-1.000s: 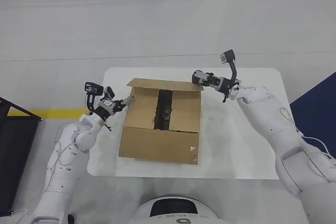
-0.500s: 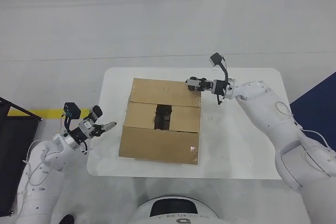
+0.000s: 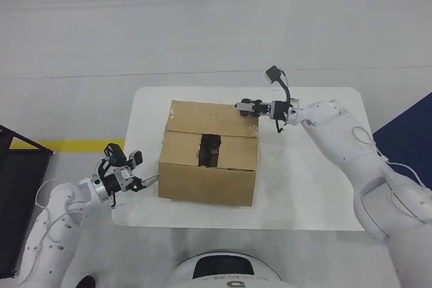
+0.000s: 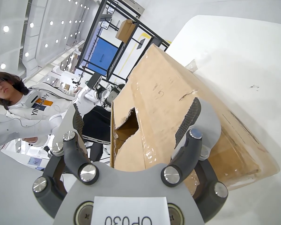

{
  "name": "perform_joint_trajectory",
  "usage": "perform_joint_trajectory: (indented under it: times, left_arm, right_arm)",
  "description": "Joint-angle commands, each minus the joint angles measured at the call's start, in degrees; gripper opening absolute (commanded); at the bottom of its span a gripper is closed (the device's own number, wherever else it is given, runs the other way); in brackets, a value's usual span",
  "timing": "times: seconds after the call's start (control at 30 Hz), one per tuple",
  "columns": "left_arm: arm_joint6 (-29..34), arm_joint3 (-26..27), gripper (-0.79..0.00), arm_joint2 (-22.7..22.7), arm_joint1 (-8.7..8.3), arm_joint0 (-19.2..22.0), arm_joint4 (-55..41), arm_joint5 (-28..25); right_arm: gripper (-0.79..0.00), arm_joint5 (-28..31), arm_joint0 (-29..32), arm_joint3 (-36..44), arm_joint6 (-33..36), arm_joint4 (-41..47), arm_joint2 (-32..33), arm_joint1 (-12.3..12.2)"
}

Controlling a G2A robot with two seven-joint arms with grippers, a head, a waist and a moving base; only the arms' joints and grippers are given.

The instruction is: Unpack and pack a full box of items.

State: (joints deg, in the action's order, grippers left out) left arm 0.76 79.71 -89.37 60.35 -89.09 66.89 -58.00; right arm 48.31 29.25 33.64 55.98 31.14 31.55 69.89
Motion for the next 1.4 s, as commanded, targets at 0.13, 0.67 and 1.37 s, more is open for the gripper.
perform_joint_trajectory:
  times: [0.13, 0.67, 1.37]
  left_arm:
    - [-3.9, 0.0, 0.0, 0.8, -0.83, 0.0, 1.9, 0.0]
    - [-1.8, -0.4, 0.0, 1.8, -1.9, 1.2, 5.7, 1.4]
    - [2.7, 0.6, 0.0, 8.2, -3.16, 7.4, -16.1, 12.9]
  right_arm:
    - [0.0, 0.5, -0.1, -0.4, -0.5, 0.7, -0.8, -0.1]
    - [0.0, 0.9, -0.3, -0.9, -0.9, 2.8, -2.5, -0.5]
    - [0.0, 9.7, 9.0, 9.0, -9.7, 10.5, 13.8, -8.5]
